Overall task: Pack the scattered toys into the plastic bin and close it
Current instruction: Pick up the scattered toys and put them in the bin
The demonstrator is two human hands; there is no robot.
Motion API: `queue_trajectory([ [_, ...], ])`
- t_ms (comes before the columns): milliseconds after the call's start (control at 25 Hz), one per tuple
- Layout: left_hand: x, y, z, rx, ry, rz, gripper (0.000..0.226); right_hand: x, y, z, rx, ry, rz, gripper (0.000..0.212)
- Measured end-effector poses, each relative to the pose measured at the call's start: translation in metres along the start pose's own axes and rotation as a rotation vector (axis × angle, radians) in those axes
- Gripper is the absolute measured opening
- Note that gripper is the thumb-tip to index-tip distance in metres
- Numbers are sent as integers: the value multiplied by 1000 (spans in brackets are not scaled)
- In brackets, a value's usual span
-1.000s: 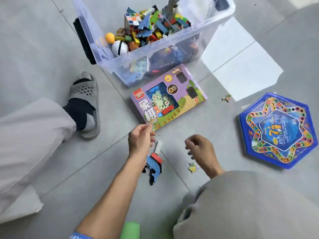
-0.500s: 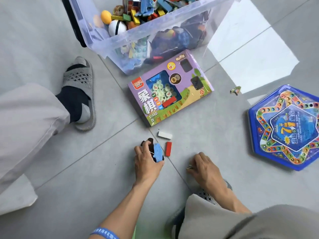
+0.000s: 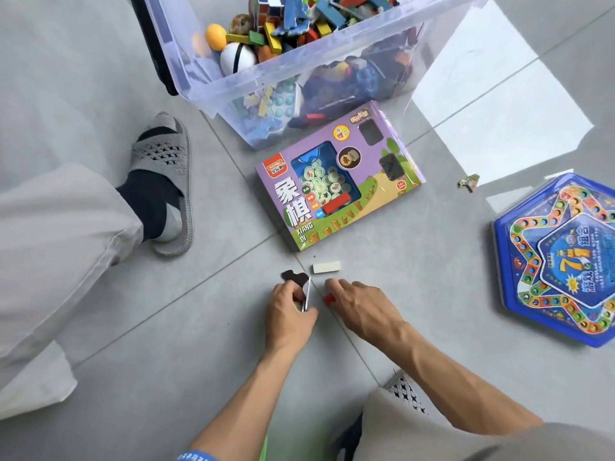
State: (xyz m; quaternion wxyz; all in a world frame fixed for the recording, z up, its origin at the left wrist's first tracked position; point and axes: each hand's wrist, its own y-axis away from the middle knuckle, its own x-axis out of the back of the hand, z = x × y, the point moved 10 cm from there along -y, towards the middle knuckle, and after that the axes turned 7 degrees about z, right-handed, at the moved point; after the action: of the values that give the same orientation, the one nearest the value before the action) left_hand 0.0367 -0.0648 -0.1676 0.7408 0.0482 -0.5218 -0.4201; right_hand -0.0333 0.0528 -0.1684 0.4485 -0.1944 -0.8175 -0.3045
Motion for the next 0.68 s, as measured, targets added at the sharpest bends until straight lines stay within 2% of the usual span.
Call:
queue_trajectory([
  [120, 13, -3, -7, 91, 187, -18, 22, -2, 6, 7, 24, 114, 25, 22],
  [200, 26, -4, -14, 150, 273, 40, 19, 8, 4, 5, 17, 134, 90, 26],
  [280, 37, -8, -19, 192, 296, 117, 18, 29, -7, -1, 11, 99, 196, 20],
  [360, 36, -12, -21, 206, 263, 125, 28, 42, -23, -2, -10, 126, 253, 20],
  [480, 19, -13, -18, 203, 158, 69, 38, 40, -41, 5, -68, 181, 200, 29],
  [680, 16, -16, -5, 77, -4, 129, 36, 34, -37, 5, -34, 228, 130, 33],
])
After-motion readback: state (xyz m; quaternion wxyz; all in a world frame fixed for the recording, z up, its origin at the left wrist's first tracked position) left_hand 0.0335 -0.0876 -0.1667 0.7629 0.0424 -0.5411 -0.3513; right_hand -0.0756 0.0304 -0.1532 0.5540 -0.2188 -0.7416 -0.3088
